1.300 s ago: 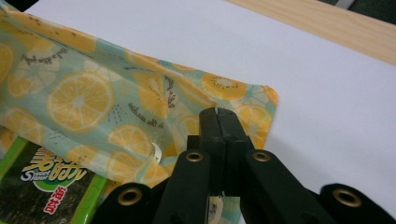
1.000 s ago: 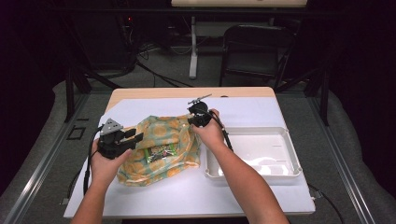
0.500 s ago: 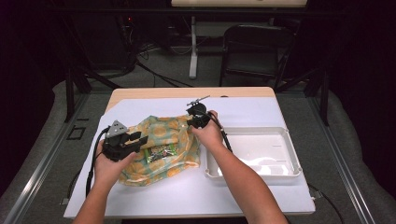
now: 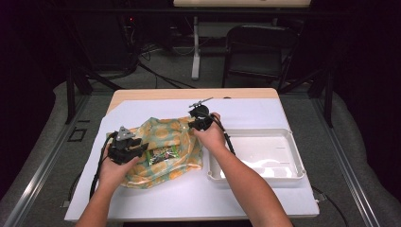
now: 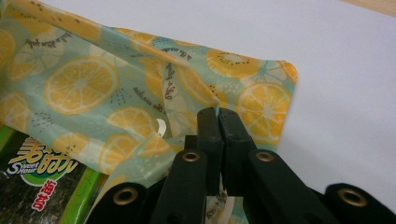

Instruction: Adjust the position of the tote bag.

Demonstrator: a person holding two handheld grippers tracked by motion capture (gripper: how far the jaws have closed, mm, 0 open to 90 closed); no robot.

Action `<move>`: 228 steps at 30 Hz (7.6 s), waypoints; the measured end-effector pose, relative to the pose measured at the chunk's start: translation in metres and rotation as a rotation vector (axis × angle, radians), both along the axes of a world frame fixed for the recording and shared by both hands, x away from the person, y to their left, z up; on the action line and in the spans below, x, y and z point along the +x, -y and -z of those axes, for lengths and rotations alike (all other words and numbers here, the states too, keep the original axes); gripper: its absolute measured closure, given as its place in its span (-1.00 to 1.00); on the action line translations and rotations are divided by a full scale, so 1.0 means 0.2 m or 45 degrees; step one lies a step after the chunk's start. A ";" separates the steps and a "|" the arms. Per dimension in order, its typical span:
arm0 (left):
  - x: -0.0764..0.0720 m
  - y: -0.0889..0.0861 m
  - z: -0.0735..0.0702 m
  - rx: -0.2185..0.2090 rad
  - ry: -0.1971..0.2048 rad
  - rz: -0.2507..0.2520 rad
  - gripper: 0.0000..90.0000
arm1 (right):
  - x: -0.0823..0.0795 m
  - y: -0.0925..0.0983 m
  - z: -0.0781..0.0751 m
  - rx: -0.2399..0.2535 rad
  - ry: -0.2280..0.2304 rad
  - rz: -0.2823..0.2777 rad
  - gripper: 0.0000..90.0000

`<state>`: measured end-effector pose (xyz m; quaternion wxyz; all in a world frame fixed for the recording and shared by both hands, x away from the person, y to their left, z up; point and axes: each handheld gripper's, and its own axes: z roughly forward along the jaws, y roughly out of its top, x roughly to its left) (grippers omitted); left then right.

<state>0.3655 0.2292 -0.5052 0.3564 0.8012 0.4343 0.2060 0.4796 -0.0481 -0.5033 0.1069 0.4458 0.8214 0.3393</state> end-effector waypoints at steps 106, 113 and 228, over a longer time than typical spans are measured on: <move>0.09 0.07 0.18 0.082 -0.002 0.058 0.99 | -0.25 -0.01 0.08 -0.056 0.044 -0.039 0.78; 0.09 0.05 0.13 0.022 0.041 0.039 1.00 | -0.29 0.02 0.02 -0.020 0.081 -0.056 0.74; 0.03 -0.10 0.12 0.112 0.072 -0.216 0.96 | 0.01 -0.38 0.07 -0.082 0.167 -0.141 1.00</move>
